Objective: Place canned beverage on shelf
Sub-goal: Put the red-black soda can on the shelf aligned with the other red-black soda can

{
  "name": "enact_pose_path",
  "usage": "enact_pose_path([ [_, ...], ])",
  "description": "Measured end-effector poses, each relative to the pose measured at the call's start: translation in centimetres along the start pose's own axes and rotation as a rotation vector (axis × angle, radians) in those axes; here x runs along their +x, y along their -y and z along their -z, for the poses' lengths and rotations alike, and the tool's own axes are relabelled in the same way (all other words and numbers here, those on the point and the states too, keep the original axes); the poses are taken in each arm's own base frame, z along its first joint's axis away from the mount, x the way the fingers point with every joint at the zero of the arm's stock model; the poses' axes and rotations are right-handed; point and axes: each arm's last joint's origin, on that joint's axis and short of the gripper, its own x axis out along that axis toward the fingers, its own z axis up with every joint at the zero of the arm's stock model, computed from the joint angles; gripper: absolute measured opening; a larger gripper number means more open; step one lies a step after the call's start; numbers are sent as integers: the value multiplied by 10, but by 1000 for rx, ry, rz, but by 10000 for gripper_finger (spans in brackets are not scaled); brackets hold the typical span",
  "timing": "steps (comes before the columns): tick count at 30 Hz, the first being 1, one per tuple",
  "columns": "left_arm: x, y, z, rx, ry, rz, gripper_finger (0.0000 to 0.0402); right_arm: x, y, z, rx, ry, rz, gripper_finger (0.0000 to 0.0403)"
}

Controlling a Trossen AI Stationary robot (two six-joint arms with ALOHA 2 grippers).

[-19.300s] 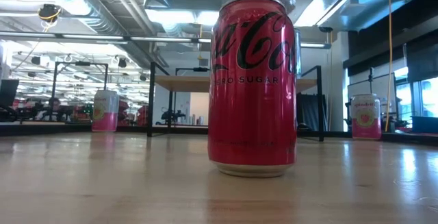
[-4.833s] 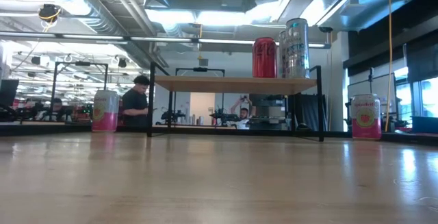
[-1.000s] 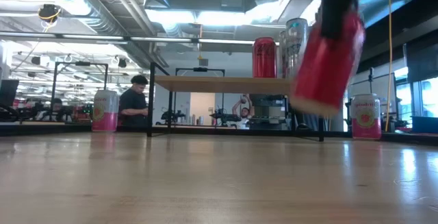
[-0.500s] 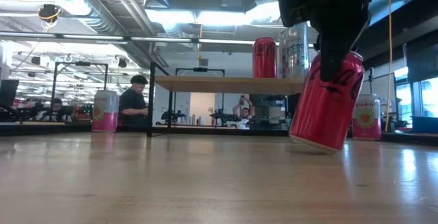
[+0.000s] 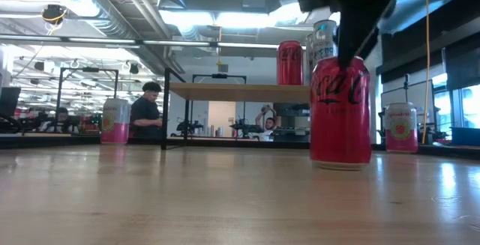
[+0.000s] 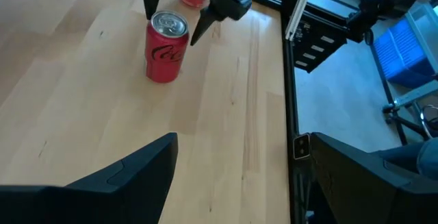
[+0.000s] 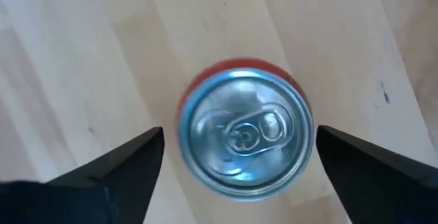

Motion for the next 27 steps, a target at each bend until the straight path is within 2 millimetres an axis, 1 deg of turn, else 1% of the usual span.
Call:
enact_pose_path([
  [2, 0, 0, 0, 0, 0, 0, 318, -10, -7, 5, -29, 18, 0, 353],
  [4, 0, 0, 0, 1, 0, -1, 317, -18, -15, 16, -54, 34, -10, 347],
  [7, 0, 0, 0, 1, -2, -2, 318, -24, -25, 39, -56, 62, 4, 341],
  [10, 0, 0, 0, 2, -3, -3, 318, -26, -34, 64, -43, 192, 37, 337],
  [12, 0, 0, 0, 2, -3, -3, 317, -19, -38, 77, -18, 289, 72, 337],
  [13, 0, 0, 0, 2, -2, -3, 318, -14, -37, 82, 1, 303, 88, 337],
  [16, 0, 0, 0, 2, -3, -4, 318, -2, -33, 92, 73, 278, 104, 336],
  [19, 0, 0, 0, 1, -3, -3, 318, 9, -31, 99, 210, 220, 40, 337],
  [21, 0, 0, 0, 2, -3, -3, 318, 15, -32, 103, 248, 231, 15, 337],
  [24, 0, 0, 0, 2, -3, -4, 318, 25, -33, 108, 266, 367, 3, 337],
  [27, 0, 0, 0, 2, -3, -4, 318, 38, -30, 115, 325, 472, 22, 337],
])
